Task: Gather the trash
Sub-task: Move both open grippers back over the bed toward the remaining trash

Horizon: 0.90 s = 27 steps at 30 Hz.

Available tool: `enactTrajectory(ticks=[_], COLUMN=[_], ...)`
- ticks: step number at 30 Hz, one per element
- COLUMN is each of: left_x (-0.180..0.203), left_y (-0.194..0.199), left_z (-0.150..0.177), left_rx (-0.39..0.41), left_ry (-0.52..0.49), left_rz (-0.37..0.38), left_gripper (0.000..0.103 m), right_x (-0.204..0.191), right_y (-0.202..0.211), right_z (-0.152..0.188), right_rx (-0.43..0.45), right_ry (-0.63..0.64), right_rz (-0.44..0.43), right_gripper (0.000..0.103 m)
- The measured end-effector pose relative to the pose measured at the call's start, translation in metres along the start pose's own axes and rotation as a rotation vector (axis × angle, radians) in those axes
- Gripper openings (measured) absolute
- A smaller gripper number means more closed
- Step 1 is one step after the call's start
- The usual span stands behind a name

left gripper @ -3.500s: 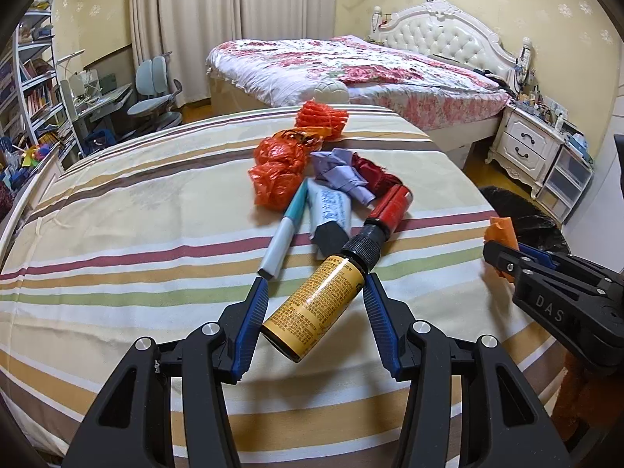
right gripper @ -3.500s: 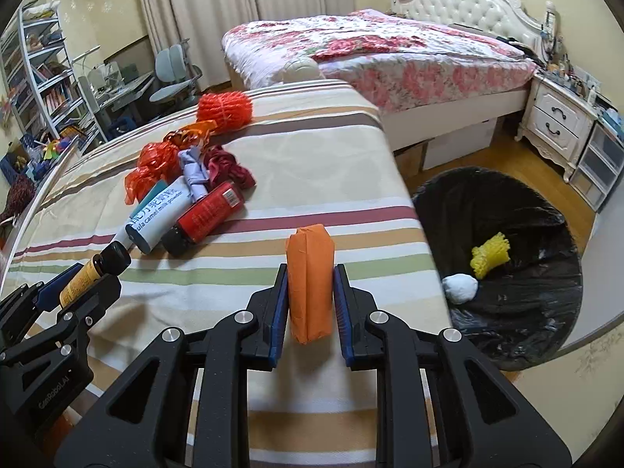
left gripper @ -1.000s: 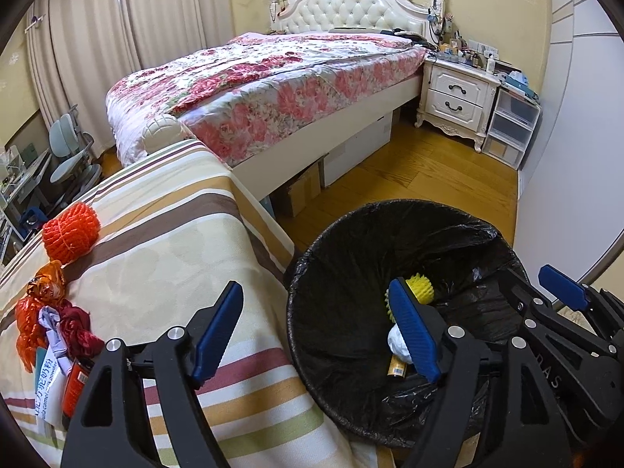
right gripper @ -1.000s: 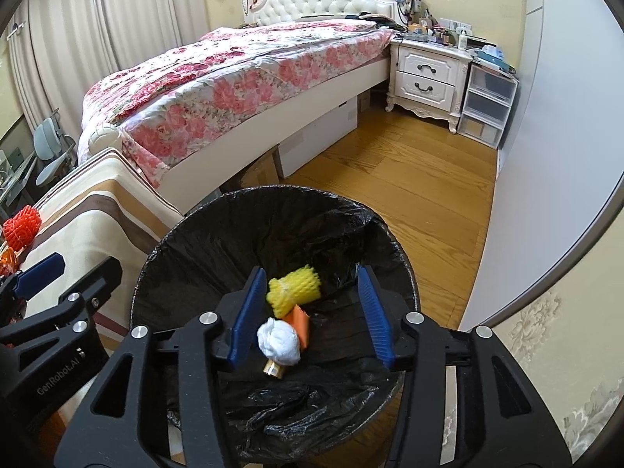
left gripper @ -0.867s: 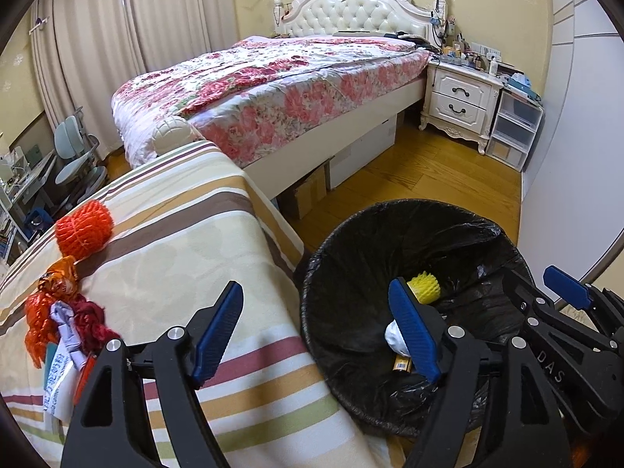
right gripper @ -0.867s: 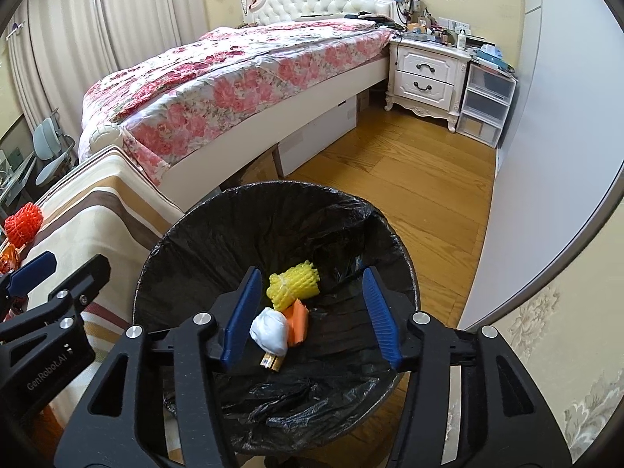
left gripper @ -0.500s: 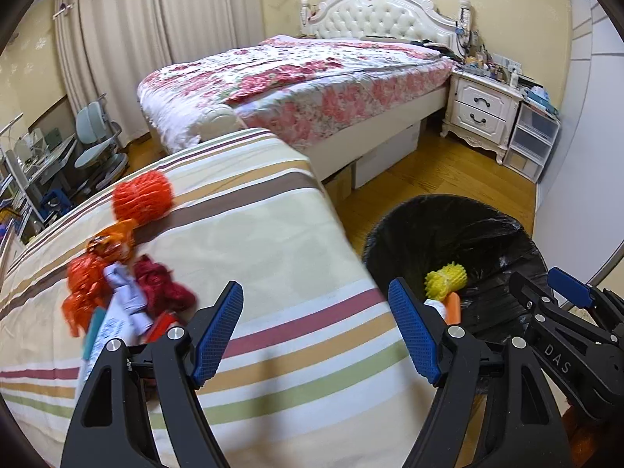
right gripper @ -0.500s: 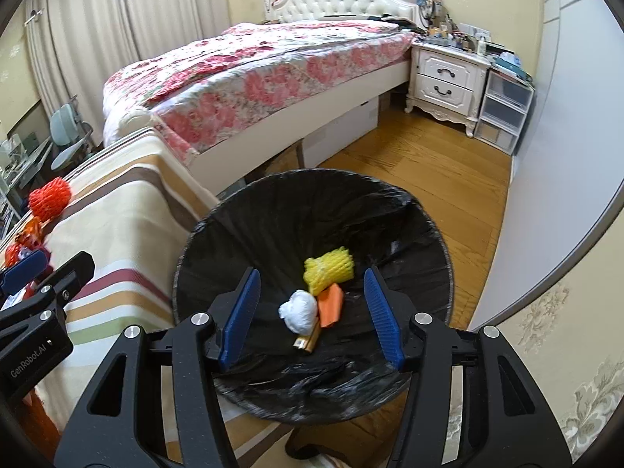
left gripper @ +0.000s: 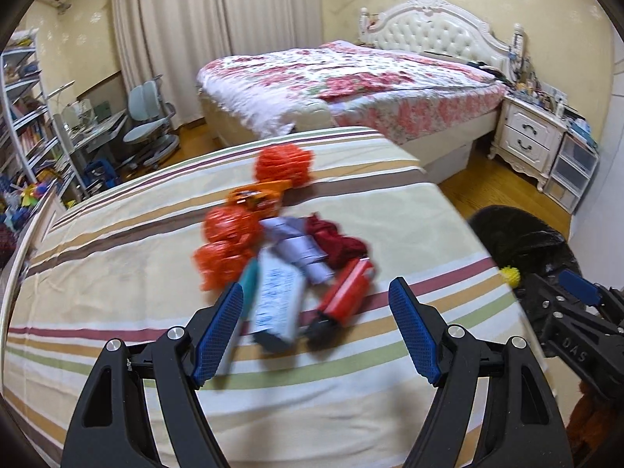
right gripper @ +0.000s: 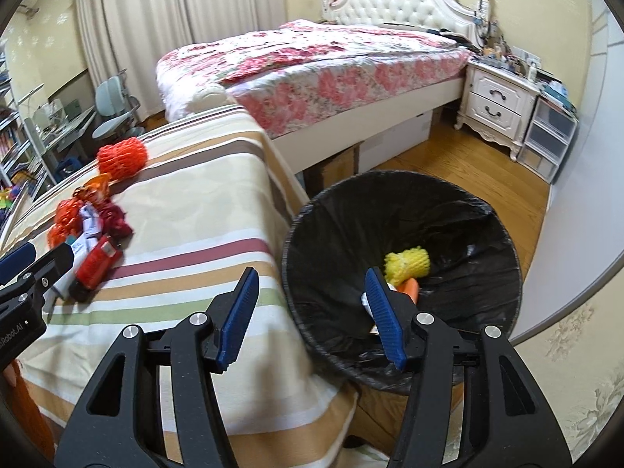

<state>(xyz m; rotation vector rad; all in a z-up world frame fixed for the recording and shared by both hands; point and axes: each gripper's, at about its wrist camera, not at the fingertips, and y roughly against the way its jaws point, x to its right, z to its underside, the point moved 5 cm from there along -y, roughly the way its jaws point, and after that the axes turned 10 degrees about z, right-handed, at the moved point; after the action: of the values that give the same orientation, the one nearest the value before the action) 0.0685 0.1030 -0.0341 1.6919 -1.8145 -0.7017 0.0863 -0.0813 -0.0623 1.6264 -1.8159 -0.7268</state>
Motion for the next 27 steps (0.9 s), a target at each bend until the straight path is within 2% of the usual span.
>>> enactTrajectory(ticks=[2,9,16,27], left_x=[-0.017,-0.070,-0.076,-0.095], left_y=[0.002,-0.009,-0.013,-0.005], left_z=[0.004,0.022,0.026,0.038], left_rx=[0.000,-0.056,-0.067,-0.082], left_ry=[0.024,0.101,0.102,0.122], left_rz=[-0.028,-0.112,-0.083,-0.101], left_gripper=[0.075,0.075,0.075,0.075], right_x=[-0.010,-0.039,-0.052,-0.053], right_y=[0.002,0.006,0.003,-0.005], right_z=[0.001,0.008,0.009,0.012], right_rx=[0.003,-0.007,-0.017,-0.033], right_ry=[0.016,0.072,0.097,0.093], right_rz=[-0.010,-0.039,-0.048,-0.056], right_gripper=[0.061,0.061,0.061,0.061])
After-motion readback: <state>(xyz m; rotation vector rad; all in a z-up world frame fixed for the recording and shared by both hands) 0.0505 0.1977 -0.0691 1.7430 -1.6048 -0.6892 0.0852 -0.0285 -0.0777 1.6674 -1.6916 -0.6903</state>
